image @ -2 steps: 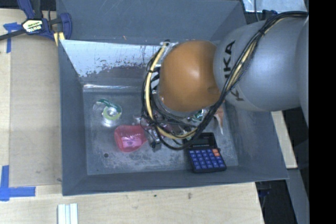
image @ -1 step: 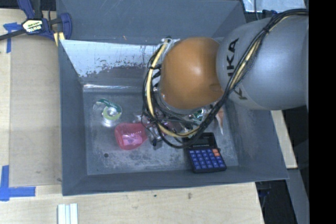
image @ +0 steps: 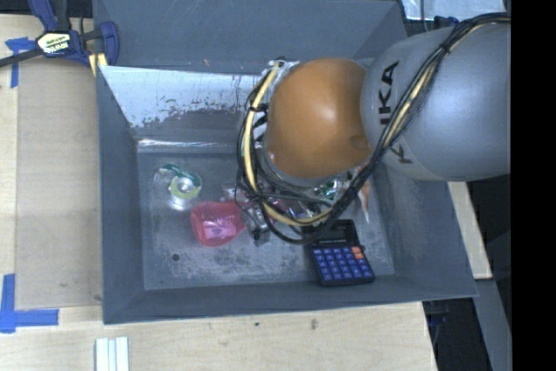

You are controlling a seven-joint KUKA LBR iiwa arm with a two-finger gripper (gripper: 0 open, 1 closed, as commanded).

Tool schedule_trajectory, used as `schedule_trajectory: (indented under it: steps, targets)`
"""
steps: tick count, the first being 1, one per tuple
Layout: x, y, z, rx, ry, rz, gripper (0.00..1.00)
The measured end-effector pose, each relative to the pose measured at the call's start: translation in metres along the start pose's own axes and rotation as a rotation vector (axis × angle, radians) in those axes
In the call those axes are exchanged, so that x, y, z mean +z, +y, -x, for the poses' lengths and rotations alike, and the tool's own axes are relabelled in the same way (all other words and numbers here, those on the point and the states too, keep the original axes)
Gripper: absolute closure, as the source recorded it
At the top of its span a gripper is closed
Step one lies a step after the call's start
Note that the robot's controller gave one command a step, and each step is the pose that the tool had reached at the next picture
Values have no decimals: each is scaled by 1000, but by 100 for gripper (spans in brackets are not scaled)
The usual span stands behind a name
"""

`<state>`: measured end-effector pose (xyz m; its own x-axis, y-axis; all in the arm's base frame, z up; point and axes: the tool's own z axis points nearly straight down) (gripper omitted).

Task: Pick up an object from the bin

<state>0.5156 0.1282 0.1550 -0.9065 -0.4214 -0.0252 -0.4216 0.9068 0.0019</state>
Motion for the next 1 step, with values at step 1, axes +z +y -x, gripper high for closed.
schedule_trajectory:
  steps: [1]
  targets:
    - [-3,0,0,0,0,0,100]
